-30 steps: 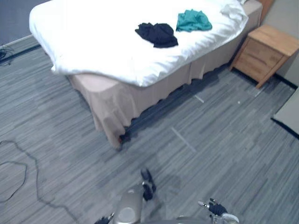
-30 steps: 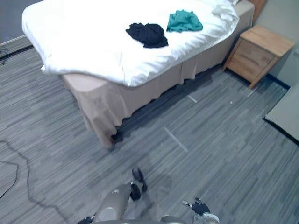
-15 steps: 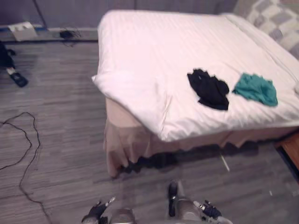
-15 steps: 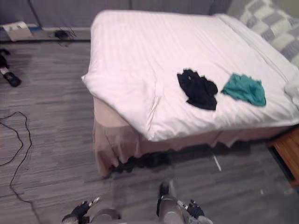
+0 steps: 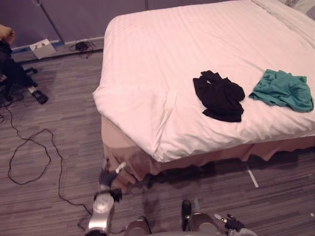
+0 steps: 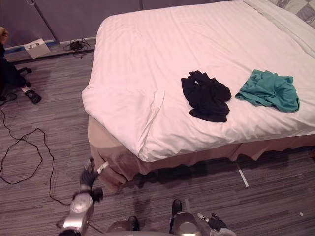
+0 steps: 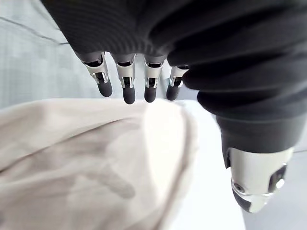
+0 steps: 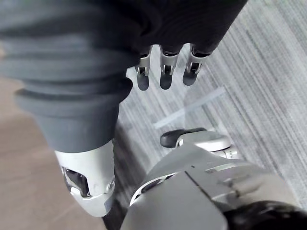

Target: Tidy the bed and pick cloth on bed and put in laundry

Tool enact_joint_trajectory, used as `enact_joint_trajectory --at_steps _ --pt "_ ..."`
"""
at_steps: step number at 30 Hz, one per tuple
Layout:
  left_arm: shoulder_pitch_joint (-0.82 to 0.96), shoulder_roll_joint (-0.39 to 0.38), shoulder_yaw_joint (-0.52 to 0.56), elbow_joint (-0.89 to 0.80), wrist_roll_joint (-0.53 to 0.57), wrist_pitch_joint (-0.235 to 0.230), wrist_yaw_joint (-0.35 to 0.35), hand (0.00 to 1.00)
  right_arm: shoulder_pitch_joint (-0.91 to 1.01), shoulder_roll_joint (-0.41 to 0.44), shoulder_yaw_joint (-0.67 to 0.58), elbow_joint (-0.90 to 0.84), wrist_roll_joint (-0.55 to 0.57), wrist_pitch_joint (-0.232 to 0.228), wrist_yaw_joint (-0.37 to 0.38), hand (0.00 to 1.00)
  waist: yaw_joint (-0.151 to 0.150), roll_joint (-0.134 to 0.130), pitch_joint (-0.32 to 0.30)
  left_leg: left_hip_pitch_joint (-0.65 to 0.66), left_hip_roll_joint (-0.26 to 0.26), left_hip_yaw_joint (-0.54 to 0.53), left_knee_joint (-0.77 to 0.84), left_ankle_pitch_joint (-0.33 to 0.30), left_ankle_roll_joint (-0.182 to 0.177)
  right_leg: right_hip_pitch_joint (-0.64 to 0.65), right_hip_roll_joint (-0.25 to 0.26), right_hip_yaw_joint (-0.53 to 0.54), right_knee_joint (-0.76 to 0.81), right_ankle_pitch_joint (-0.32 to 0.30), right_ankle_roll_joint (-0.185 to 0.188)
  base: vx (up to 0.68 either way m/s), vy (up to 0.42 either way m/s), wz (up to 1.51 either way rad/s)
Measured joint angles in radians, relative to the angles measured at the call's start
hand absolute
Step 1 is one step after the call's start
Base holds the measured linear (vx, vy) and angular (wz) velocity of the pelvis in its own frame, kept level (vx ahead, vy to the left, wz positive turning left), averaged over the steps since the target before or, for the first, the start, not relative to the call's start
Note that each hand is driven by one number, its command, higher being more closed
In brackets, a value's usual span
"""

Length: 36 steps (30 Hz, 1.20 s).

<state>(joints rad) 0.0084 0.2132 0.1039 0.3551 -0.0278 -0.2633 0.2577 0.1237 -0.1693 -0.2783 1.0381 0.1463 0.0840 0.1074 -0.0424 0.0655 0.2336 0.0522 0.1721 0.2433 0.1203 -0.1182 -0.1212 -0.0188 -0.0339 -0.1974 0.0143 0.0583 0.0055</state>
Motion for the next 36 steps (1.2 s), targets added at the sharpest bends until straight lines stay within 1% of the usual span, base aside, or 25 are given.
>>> enact_joint_trajectory --at_steps 3,4,6,7,8,10,11,12,14,15,16,17,18,19,20,21,23,24,25,27,29,30,32,34,36 --pt "-0.021 0.071 0.065 -0.136 -0.001 -0.017 0.006 0.0 0.031 -0.001 -0.001 -0.004 0.001 -0.001 -0.013 0.0 -0.002 0.021 -0.006 0.03 -0.012 0.002 -0.025 0.013 -0.003 0.031 -0.007 -0.013 -0.028 0.012 0.0 0.09 0.076 0.09" --pt "-0.039 0.114 0.066 -0.164 -0.001 -0.019 0.007 0.0 0.038 -0.002 -0.006 -0.004 0.001 -0.001 -0.018 0.0 -0.006 0.029 -0.011 0.048 -0.015 0.001 -0.034 0.014 -0.003 0.05 -0.007 -0.018 -0.039 0.014 0.001 0.1 0.05 0.06" --pt "-0.076 0.165 0.065 -0.172 -0.001 -0.019 0.001 0.0 0.036 -0.002 -0.013 -0.01 0.002 -0.011 -0.017 0.0 -0.007 0.031 -0.012 0.059 -0.015 0.003 -0.035 0.014 -0.003 0.054 -0.007 -0.017 -0.043 0.014 0.002 0.09 0.039 0.02" --pt "-0.12 0.204 0.064 -0.17 0.001 -0.012 -0.008 0.0 0.036 -0.001 -0.019 -0.025 0.007 -0.021 -0.016 0.0 -0.008 0.032 -0.012 0.054 -0.015 0.006 -0.035 0.014 -0.003 0.048 -0.006 -0.016 -0.044 0.015 0.002 0.03 0.019 -0.03" --pt "-0.148 0.224 0.062 -0.167 0.001 -0.005 -0.015 0.0 0.036 -0.001 -0.02 -0.034 0.011 -0.024 -0.017 0.0 -0.011 0.031 -0.01 0.05 -0.015 0.007 -0.034 0.014 -0.003 0.043 -0.006 -0.014 -0.044 0.015 0.003 -0.03 0.018 -0.05" --pt "-0.316 0.302 0.021 -0.094 0.001 0.033 -0.035 0.0 0.026 -0.002 -0.018 -0.059 0.033 -0.036 -0.015 0.0 -0.028 0.02 0.002 -0.001 -0.015 0.013 -0.009 0.013 -0.003 -0.017 -0.007 0.008 -0.027 0.018 0.001 -0.08 0.013 -0.11" --pt "-0.371 0.324 -0.003 -0.056 0.001 0.047 -0.04 0.0 0.019 -0.002 -0.017 -0.071 0.037 -0.037 -0.014 0.0 -0.032 0.017 0.014 -0.015 -0.015 0.018 -0.002 0.013 -0.003 -0.035 -0.007 0.012 -0.017 0.019 -0.001 -0.1 -0.007 -0.25" --pt "-0.488 0.371 -0.063 0.032 0.001 0.085 -0.045 0.0 -0.002 -0.002 -0.014 -0.09 0.042 -0.04 -0.013 0.0 -0.044 0.006 0.049 -0.046 -0.015 0.03 0.018 0.013 -0.002 -0.07 -0.009 0.021 0.003 0.024 -0.007 -0.1 -0.012 -0.3" --pt "-0.65 0.414 -0.15 0.166 0.004 0.139 -0.061 0.0 -0.044 -0.006 0.025 -0.122 0.051 -0.044 -0.013 0.0 -0.072 -0.014 0.123 -0.09 -0.014 0.049 0.049 0.012 0.0 -0.116 -0.009 0.043 0.014 0.042 -0.008 -0.2 -0.017 -0.4" --pt "-0.748 0.421 -0.202 0.25 0.039 0.173 -0.062 0.0 -0.074 -0.008 0.056 -0.138 0.078 -0.057 -0.014 0.0 -0.09 -0.03 0.18 -0.133 -0.013 0.067 0.067 0.012 0.001 -0.16 -0.009 0.065 0.01 0.062 -0.01 -0.21 -0.017 -0.41" --pt "-0.778 0.42 -0.224 0.276 0.055 0.181 -0.061 0.0 -0.081 -0.007 0.068 -0.149 0.086 -0.06 -0.015 0.0 -0.1 -0.036 0.198 -0.148 -0.013 0.074 0.071 0.012 0.001 -0.174 -0.009 0.073 0.001 0.069 -0.002 -0.2 -0.025 -0.47" --pt "-0.825 0.417 -0.272 0.329 0.094 0.192 -0.061 0.0 -0.092 -0.01 0.1 -0.164 0.108 -0.067 -0.016 0.0 -0.117 -0.044 0.222 -0.175 -0.012 0.096 0.071 0.012 0.001 -0.205 -0.009 0.095 -0.018 0.095 -0.005 -0.09 -0.018 -0.39" --pt "-0.844 0.415 -0.291 0.35 0.114 0.198 -0.061 0.0 -0.096 -0.011 0.108 -0.164 0.121 -0.07 -0.016 0.0 -0.12 -0.045 0.227 -0.186 -0.012 0.107 0.072 0.012 0.001 -0.22 -0.008 0.105 -0.021 0.099 -0.002 -0.1 -0.022 -0.45" --pt "-0.88 0.406 -0.313 0.387 0.145 0.211 -0.06 0.0 -0.102 -0.012 0.131 -0.163 0.142 -0.076 -0.016 0.0 -0.127 -0.048 0.232 -0.208 -0.012 0.122 0.073 0.013 0.003 -0.251 -0.007 0.121 -0.021 0.114 -0.01 -0.03 -0.01 -0.28" --pt "-0.915 0.403 -0.327 0.426 0.166 0.219 -0.049 0.0 -0.111 -0.009 0.151 -0.162 0.163 -0.078 -0.015 0.0 -0.145 -0.05 0.241 -0.226 -0.012 0.13 0.074 0.018 0.01 -0.271 -0.008 0.127 -0.02 0.12 -0.008 -0.03 0.009 -0.22" --pt "-0.961 0.401 -0.337 0.46 0.208 0.231 -0.03 1.0 -0.122 -0.006 0.186 -0.162 0.188 -0.079 -0.015 0.0 -0.158 -0.056 0.256 -0.243 -0.008 0.142 0.08 0.018 0.01 -0.292 -0.005 0.133 -0.013 0.122 -0.01 -0.01 0.013 -0.09" --pt "-1.0 0.398 -0.344 0.479 0.25 0.246 -0.009 1.0 -0.131 0.003 0.223 -0.163 0.208 -0.084 -0.016 0.0 -0.162 -0.063 0.261 -0.269 -0.001 0.154 0.093 0.018 0.011 -0.321 -0.001 0.143 -0.004 0.123 -0.01 -0.02 0.015 -0.08" --pt "-1.014 0.399 -0.349 0.479 0.298 0.256 0.002 1.0 -0.131 0.006 0.234 -0.164 0.229 -0.093 -0.019 0.0 -0.16 -0.064 0.262 -0.282 0.001 0.16 0.097 0.018 0.01 -0.334 0.0 0.146 -0.001 0.123 -0.01 -0.01 0.014 -0.03" --pt "-1.017 0.402 -0.349 0.479 0.314 0.258 0.005 1.0 -0.131 0.003 0.246 -0.165 0.234 -0.099 -0.019 0.0 -0.16 -0.065 0.262 -0.284 0.002 0.163 0.098 0.017 0.011 -0.336 0.0 0.147 -0.001 0.123 -0.01 0.0 0.0 0.0" --pt "-1.018 0.418 -0.352 0.478 0.366 0.26 0.001 1.0 -0.13 0.0 0.266 -0.18 0.237 -0.12 -0.02 0.0 -0.158 -0.069 0.264 -0.283 0.006 0.178 0.109 0.01 0.021 -0.336 0.0 0.154 0.002 0.122 -0.01 0.0 0.036 -0.07" --pt "-1.017 0.426 -0.355 0.478 0.386 0.261 -0.018 1.0 -0.13 -0.005 0.288 -0.201 0.238 -0.134 -0.021 0.0 -0.157 -0.069 0.264 -0.283 0.006 0.186 0.123 0.001 0.031 -0.334 -0.003 0.162 0.003 0.124 -0.007 -0.01 0.049 -0.13" --pt "-1.016 0.435 -0.357 0.479 0.386 0.268 -0.033 1.0 -0.13 -0.009 0.291 -0.208 0.24 -0.15 -0.022 0.0 -0.151 -0.069 0.264 -0.28 0.009 0.194 0.135 -0.011 0.034 -0.328 -0.003 0.169 0.003 0.126 -0.004 -0.01 0.053 -0.17" --pt "-0.992 0.433 -0.356 0.479 0.382 0.277 -0.045 1.0 -0.129 -0.007 0.291 -0.222 0.241 -0.161 -0.028 0.0 -0.141 -0.069 0.264 -0.259 0.011 0.2 0.144 -0.021 0.037 -0.305 -0.004 0.168 0.0 0.124 0.001 0.0 0.051 -0.13" --pt "-0.94 0.424 -0.336 0.479 0.35 0.278 -0.061 1.0 -0.118 -0.006 0.288 -0.235 0.241 -0.169 -0.047 0.0 -0.139 -0.068 0.264 -0.224 0.011 0.199 0.142 -0.029 0.037 -0.257 -0.005 0.164 -0.013 0.122 0.003 0.02 0.042 -0.04" --pt "-0.842 0.417 -0.285 0.461 0.293 0.272 -0.063 1.0 -0.098 -0.007 0.272 -0.27 0.24 -0.195 -0.083 0.0 -0.137 -0.066 0.263 -0.184 0.014 0.191 0.142 -0.04 0.035 -0.201 -0.004 0.152 -0.033 0.119 0.007 0.03 0.032 0.1"
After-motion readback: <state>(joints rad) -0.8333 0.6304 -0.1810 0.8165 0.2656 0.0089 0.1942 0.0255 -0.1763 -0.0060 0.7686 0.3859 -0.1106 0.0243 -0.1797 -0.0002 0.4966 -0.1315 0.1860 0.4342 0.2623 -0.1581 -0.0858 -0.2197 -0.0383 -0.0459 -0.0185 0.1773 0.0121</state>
